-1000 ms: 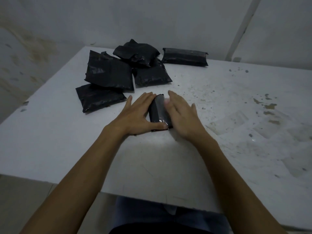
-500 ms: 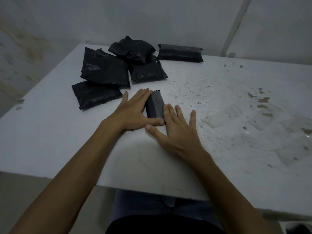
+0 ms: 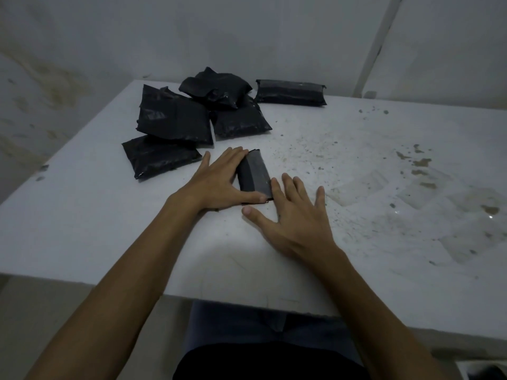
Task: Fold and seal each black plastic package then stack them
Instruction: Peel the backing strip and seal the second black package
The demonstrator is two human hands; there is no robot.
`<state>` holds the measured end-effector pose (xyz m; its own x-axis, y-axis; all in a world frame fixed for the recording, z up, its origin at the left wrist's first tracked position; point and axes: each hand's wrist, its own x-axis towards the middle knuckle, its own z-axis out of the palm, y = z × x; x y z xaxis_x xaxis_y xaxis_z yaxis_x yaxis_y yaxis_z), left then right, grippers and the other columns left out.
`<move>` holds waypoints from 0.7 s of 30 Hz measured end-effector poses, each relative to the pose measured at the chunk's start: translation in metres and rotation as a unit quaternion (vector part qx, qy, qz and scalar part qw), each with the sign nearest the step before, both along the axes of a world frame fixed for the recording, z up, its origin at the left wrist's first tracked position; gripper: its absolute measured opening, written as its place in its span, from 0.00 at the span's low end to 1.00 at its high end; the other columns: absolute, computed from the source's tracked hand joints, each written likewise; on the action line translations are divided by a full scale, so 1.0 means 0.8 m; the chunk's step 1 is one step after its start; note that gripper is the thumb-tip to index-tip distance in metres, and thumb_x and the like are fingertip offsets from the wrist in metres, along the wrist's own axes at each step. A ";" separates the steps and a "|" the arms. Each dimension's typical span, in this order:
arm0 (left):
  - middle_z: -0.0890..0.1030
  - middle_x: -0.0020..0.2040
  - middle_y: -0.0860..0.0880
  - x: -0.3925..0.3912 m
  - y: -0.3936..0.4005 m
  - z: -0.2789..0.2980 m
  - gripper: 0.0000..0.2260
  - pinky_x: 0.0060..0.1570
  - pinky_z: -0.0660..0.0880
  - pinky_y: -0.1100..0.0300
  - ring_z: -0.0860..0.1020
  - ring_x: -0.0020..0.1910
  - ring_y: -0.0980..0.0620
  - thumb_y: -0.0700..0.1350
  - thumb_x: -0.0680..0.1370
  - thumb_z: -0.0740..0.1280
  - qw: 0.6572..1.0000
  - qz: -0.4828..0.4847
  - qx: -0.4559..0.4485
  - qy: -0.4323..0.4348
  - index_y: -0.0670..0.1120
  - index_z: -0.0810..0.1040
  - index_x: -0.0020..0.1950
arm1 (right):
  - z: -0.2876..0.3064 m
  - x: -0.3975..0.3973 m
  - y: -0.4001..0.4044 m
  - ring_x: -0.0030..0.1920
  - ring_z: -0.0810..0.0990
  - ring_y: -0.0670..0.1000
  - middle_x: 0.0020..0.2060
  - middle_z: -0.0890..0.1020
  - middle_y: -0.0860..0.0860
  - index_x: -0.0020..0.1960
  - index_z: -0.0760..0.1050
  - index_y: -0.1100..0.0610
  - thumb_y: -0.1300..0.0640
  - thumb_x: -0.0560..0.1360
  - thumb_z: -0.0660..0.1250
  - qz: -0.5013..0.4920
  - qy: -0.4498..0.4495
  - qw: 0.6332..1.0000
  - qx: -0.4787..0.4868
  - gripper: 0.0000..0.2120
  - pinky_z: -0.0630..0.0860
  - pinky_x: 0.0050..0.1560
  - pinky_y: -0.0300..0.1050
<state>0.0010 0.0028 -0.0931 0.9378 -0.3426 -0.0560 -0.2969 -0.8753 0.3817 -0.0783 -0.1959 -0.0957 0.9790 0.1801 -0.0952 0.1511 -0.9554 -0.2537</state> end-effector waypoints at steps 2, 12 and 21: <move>0.51 0.85 0.54 0.000 0.002 -0.001 0.62 0.81 0.38 0.41 0.48 0.83 0.54 0.87 0.59 0.57 1.000 0.002 -0.007 0.001 0.54 0.48 0.84 | 0.001 -0.004 -0.002 0.82 0.36 0.53 0.83 0.40 0.51 0.84 0.40 0.47 0.19 0.70 0.36 -0.001 -0.005 1.000 -0.022 0.51 0.30 0.77 0.67; 0.56 0.84 0.54 -0.008 -0.002 0.006 0.61 0.81 0.40 0.44 0.55 0.82 0.53 0.85 0.59 0.59 0.998 0.021 -0.053 -0.003 0.54 0.52 0.84 | 0.013 0.005 -0.005 0.72 0.69 0.53 0.67 0.74 0.51 0.67 0.74 0.53 0.32 0.81 0.48 -0.034 -0.072 0.996 0.040 0.31 0.53 0.77 0.68; 0.79 0.62 0.47 -0.026 -0.021 0.027 0.23 0.57 0.76 0.49 0.78 0.56 0.47 0.62 0.84 0.56 0.971 0.154 0.046 -0.175 0.47 0.81 0.63 | 0.016 0.029 -0.005 0.65 0.71 0.52 0.64 0.74 0.50 0.69 0.73 0.47 0.38 0.82 0.55 -0.046 -0.110 0.992 0.039 0.22 0.63 0.70 0.59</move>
